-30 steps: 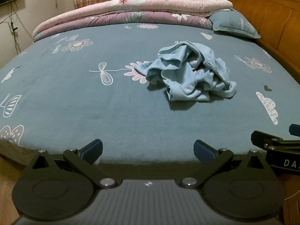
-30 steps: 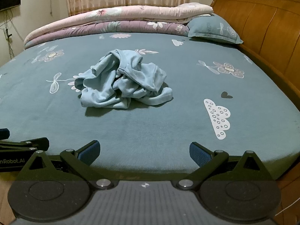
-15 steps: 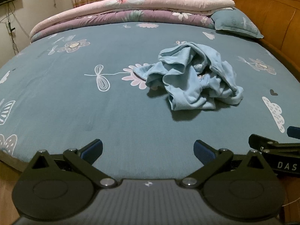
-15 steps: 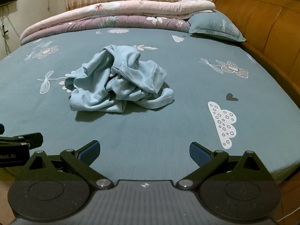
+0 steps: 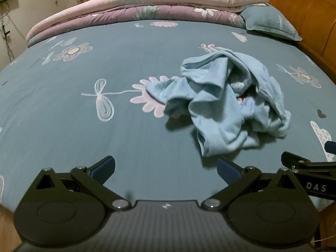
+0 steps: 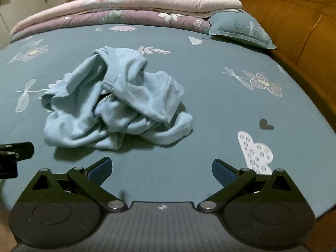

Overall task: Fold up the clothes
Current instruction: 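Move both open grippers down toward the crumpled light-blue shirt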

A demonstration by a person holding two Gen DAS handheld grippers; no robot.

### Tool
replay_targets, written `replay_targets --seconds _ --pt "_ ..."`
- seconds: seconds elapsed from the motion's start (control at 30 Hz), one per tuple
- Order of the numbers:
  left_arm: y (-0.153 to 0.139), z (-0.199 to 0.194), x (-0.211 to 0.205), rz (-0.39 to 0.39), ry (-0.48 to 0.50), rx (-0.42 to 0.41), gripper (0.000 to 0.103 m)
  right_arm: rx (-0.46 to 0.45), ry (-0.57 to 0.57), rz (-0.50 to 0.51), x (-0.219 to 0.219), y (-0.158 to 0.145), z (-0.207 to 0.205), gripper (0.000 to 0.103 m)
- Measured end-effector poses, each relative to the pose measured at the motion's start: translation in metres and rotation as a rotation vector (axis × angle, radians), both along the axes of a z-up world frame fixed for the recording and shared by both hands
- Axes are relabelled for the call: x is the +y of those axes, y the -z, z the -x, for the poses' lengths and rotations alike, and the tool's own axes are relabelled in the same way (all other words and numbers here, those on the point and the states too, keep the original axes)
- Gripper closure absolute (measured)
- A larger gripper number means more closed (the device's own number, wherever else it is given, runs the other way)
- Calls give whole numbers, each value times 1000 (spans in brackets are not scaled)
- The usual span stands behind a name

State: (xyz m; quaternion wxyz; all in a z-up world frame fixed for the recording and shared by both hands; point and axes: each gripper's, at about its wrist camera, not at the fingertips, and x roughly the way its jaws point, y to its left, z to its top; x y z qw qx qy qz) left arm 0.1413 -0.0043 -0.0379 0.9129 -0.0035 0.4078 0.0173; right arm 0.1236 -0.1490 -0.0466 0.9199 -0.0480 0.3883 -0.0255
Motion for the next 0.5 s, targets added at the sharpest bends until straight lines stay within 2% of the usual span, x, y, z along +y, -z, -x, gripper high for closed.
replay_targets --seconds 0.33,0.5 --pt "-14 -56 1 13 35 41 0 9 -38 -6 5 -20 -46 0" --pt "-15 -78 -2 -10 52 65 1 26 -61 -3 10 -24 -65 0"
